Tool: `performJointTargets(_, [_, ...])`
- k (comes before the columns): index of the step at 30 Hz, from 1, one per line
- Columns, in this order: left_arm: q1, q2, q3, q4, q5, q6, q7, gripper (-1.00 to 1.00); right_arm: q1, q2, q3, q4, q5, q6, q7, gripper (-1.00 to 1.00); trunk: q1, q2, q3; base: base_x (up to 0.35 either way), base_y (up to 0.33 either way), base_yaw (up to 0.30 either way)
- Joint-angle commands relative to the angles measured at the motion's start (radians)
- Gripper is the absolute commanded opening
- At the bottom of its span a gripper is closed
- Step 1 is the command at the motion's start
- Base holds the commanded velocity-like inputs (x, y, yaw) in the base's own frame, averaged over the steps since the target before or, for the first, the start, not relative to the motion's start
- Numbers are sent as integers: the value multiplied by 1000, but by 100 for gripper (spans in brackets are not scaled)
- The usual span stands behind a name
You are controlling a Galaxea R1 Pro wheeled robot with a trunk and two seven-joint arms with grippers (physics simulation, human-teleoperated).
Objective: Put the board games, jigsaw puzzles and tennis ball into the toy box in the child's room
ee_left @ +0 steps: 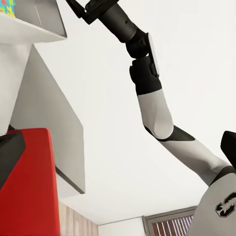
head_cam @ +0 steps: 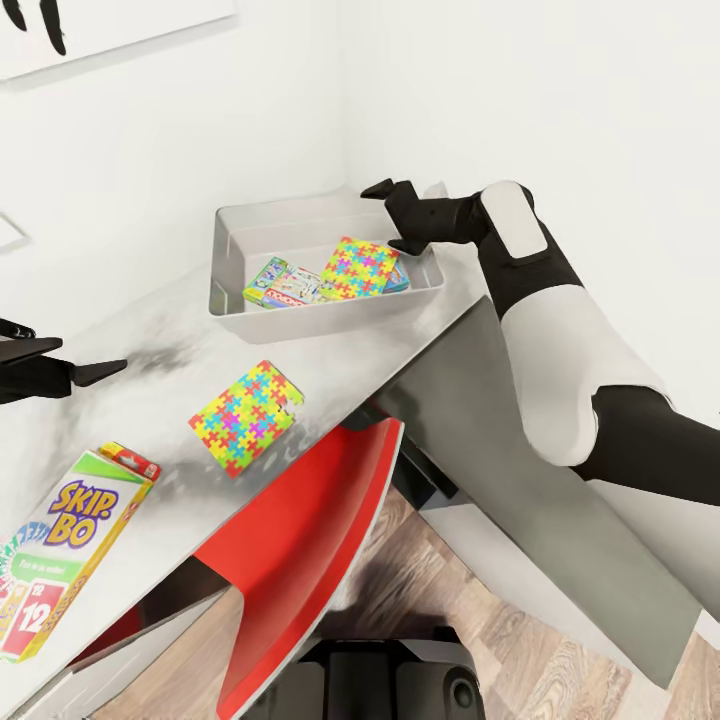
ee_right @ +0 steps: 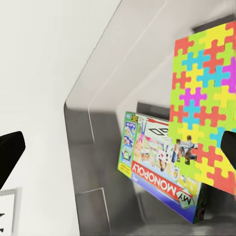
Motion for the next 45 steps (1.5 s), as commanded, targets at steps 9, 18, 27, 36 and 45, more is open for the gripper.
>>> performJointTargets(9, [-2,1,-5,0,1,11,-7,100,0,1,-5,-2,-10,0,-10,100,0,-2,-1,-189,0,0])
performJointTargets(18, [-2,1,-5,0,0,11,-7,100,0,1,-4,-1,-10,-1,-10,100,0,-2,8,-132,0,0])
performJointTargets(27, [-2,1,-5,0,1,11,-7,100,0,1,-4,-2,-10,-1,-10,100,0,-2,23,-181,0,0])
performJointTargets(36, [-2,1,-5,0,1,11,-7,100,0,1,-4,-1,-10,-1,-10,100,0,-2,38,-219,0,0])
performJointTargets(45, [-2,1,-5,0,0,11,-7,100,0,1,-3,-1,-10,-2,-10,100,0,-2,52,-232,0,0])
